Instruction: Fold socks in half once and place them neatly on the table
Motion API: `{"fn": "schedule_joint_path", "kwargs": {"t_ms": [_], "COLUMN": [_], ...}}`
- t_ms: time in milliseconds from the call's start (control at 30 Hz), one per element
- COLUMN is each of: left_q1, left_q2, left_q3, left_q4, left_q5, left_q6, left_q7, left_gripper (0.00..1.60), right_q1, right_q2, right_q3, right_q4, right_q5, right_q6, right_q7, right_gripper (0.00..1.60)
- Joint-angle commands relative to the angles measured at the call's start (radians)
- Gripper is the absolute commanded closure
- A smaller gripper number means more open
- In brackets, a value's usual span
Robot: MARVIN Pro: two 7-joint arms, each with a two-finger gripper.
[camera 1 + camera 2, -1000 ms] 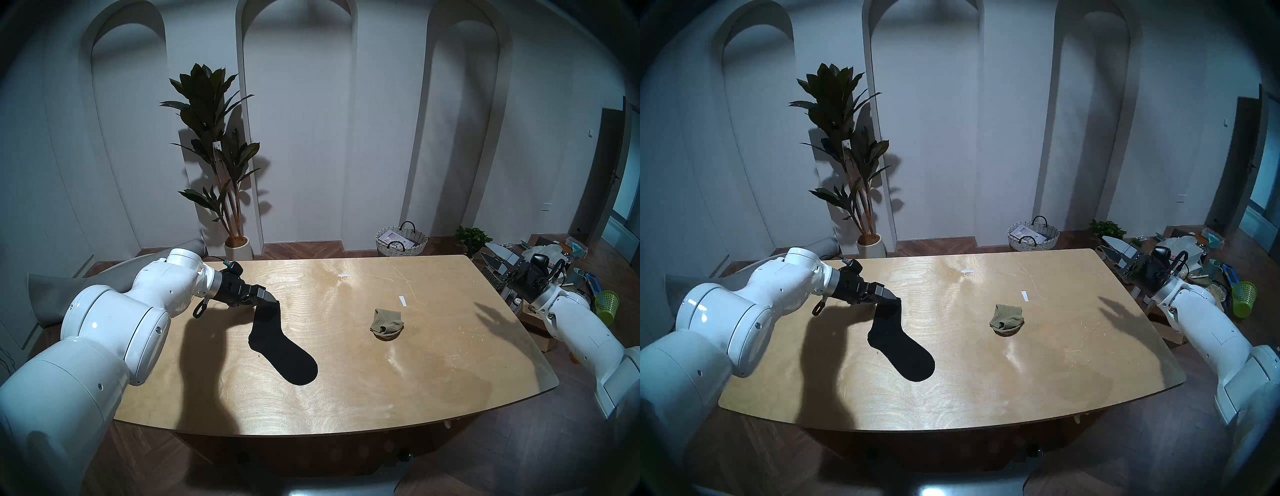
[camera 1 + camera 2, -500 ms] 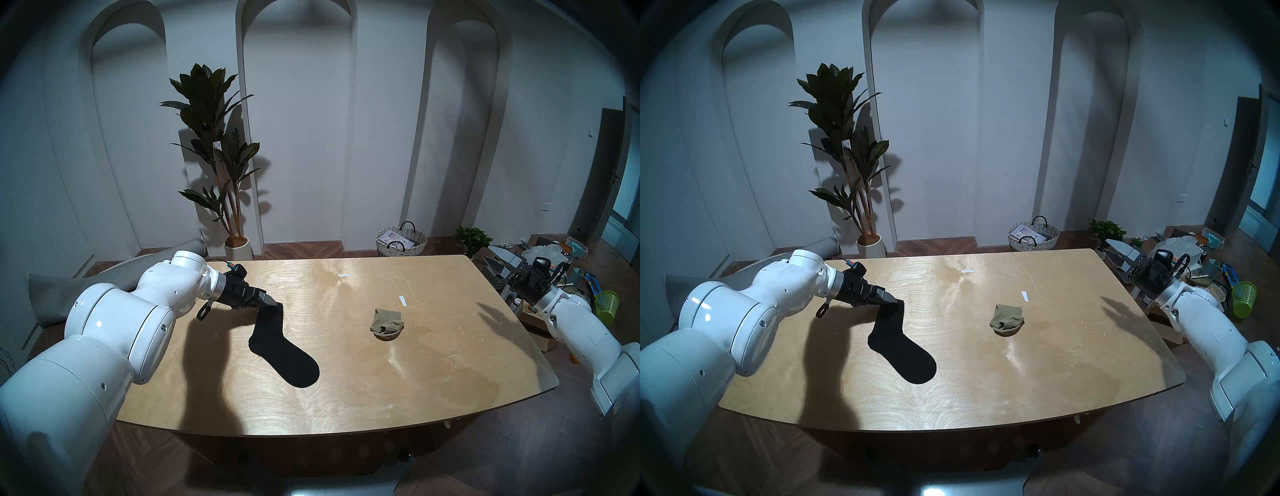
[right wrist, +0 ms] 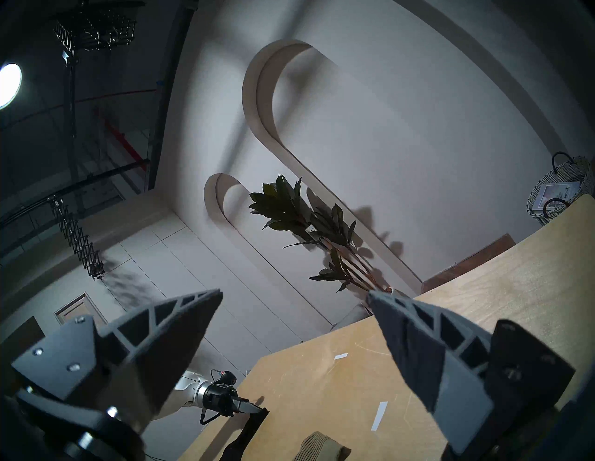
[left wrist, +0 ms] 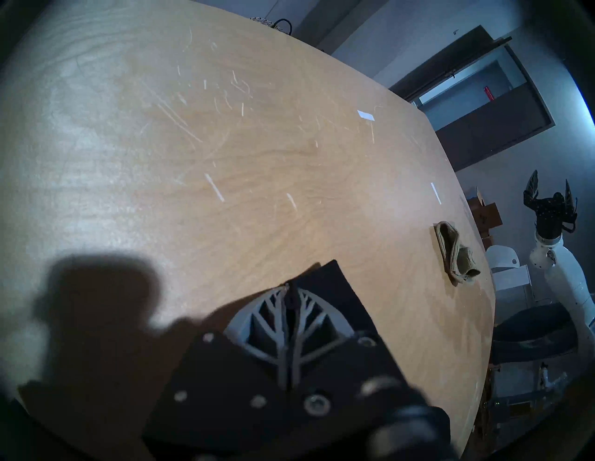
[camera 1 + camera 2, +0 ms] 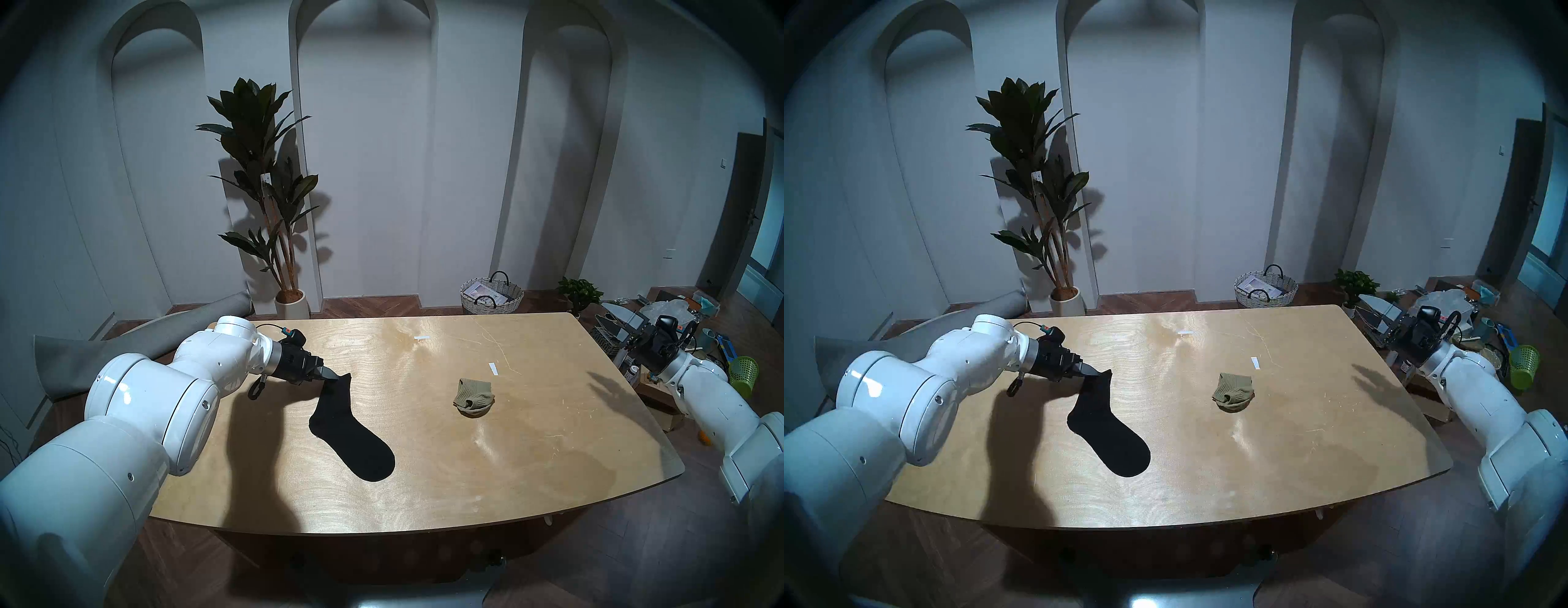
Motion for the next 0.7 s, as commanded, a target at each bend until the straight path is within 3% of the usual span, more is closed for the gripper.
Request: {"fn": "schedule_joint_path", "kwargs": {"t_ms": [0, 667], "left_q1": [-0.060, -0.113], "left_q2": [0.020, 0.014], "left_q3": [-0.041, -0.145], "left_q4": [-0.022, -0.052], "left_q5": [-0.034, -0.102], "left_q6": [-0.010, -0.077], "left_q7": [0.043, 0.263], "left_gripper": [1.60, 1.60], "right_q1": [0.036, 0.057], "right_q2": [0.005, -0.013], "right_q3": [0.009, 0.009], "right_q4": [0.003, 0.054], "right_q5": [-0.001, -0.029], "right_q6": [0.000, 0.004], "right_q7": [0.031, 0.045], "right_gripper": [0.00, 0.00]}}
